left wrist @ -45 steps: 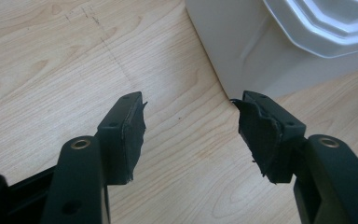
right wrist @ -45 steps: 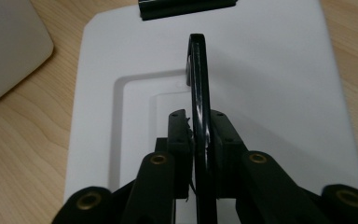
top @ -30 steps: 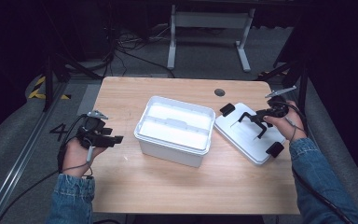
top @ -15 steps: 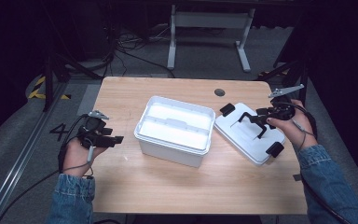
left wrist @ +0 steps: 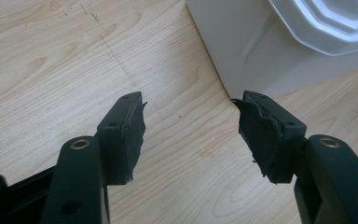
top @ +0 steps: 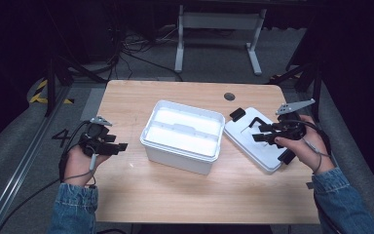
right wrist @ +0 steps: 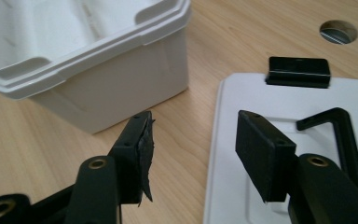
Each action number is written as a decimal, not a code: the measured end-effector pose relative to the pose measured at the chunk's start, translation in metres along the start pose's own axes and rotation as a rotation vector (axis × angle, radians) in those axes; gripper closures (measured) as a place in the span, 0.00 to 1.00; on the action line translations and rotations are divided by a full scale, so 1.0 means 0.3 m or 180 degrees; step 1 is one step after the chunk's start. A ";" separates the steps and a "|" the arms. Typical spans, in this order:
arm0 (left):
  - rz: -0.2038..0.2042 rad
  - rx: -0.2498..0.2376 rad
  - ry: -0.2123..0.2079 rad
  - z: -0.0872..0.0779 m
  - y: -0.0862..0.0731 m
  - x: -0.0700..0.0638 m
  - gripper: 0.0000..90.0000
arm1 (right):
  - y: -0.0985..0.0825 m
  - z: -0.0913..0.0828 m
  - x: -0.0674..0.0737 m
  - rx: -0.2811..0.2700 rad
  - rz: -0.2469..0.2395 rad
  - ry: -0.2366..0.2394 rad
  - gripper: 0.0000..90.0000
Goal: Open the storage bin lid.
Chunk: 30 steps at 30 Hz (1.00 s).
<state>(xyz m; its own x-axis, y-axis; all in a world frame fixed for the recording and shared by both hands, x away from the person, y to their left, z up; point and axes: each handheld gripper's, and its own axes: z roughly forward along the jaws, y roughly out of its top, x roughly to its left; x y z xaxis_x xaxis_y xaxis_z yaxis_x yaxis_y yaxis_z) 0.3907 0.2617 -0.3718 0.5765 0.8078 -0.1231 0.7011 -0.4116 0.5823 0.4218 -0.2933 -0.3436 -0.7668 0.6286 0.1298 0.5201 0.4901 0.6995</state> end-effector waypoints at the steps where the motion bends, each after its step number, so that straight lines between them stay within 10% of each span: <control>1: 0.0004 -0.0002 -0.0001 0.001 0.002 -0.001 0.46 | -0.006 0.003 0.024 0.0007 -0.0015 0.0041 0.53; 30: 0.0030 0.0057 -0.0018 0.019 0.012 -0.003 0.46 | -0.159 0.145 0.145 0.0127 -0.0019 0.0288 0.53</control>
<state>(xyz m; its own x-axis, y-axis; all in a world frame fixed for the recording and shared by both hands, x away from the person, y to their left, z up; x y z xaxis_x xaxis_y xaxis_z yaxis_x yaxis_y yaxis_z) 0.3952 0.2572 -0.3741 0.5854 0.8015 -0.1222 0.7030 -0.4267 0.5689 0.3800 -0.2631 -0.4018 -0.7999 0.5693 0.1898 0.5285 0.5185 0.6722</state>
